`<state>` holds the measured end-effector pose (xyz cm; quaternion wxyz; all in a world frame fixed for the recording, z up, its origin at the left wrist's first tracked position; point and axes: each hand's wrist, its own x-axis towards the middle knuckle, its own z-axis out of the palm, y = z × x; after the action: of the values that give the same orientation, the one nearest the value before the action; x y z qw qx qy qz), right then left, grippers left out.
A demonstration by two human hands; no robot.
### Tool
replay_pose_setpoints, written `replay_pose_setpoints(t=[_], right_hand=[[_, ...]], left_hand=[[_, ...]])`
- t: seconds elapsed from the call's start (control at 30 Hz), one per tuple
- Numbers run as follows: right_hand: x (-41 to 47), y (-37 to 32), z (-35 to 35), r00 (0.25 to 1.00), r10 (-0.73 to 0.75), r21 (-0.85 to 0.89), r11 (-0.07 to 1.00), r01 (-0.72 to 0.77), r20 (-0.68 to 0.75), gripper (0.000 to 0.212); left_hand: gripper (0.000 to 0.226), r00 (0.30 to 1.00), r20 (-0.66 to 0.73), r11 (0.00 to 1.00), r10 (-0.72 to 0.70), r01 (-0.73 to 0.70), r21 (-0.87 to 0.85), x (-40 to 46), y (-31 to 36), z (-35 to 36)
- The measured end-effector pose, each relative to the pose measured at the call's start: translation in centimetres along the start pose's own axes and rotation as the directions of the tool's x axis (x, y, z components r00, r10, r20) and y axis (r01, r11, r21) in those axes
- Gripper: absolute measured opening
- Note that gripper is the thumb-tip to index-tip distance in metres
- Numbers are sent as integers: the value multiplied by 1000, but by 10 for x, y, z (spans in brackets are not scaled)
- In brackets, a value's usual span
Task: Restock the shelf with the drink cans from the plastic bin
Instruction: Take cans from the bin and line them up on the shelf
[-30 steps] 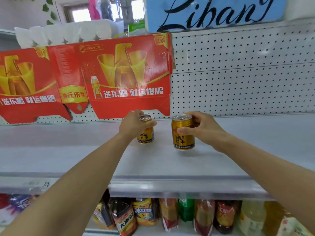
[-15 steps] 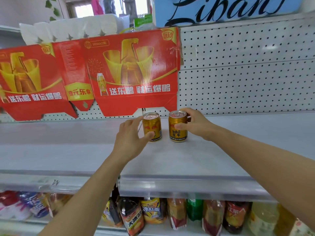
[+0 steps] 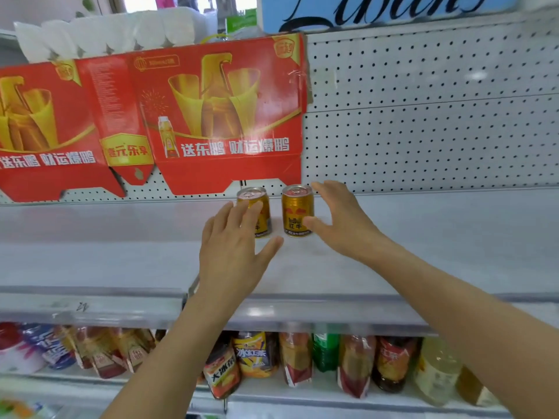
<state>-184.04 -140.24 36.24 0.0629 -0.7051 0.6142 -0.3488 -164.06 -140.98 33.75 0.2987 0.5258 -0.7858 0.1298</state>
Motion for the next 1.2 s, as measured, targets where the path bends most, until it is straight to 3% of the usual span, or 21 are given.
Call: replay_pose_setpoints(t=[0.17, 0.4, 0.6, 0.77, 0.9, 1.07, 1.2], right_hand=[[-84, 19, -27, 962, -183, -206, 968, 141, -201, 53], [-221, 88, -83, 943, -185, -248, 962, 116, -276, 50], [-331, 171, -136, 965, -139, -269, 960, 76, -223, 45], [-420, 246, -168, 976, 113, -161, 976, -144, -185, 45], [-489, 308, -176, 915, 396, -78, 912, -402, -78, 45], [-551, 373, -161, 757, 651, -85, 759, -645, 66, 50], [-591, 423, -127, 630, 758, -132, 651, -748, 170, 49]], left_hand=[[66, 993, -93, 997, 79, -77, 28, -37, 62, -16], [63, 978, -135, 979, 158, -173, -104, -118, 180, -13], [60, 979, -15, 950, 203, -200, -240, -187, 295, 16], [57, 946, 206, 899, 249, -146, -413, -255, 387, 60], [62, 845, 448, 870, 291, -39, -491, -305, 442, 92], [57, 684, 671, 845, 286, 150, -513, -342, 488, 152], [56, 493, 809, 873, 321, 178, -455, -366, 512, 222]])
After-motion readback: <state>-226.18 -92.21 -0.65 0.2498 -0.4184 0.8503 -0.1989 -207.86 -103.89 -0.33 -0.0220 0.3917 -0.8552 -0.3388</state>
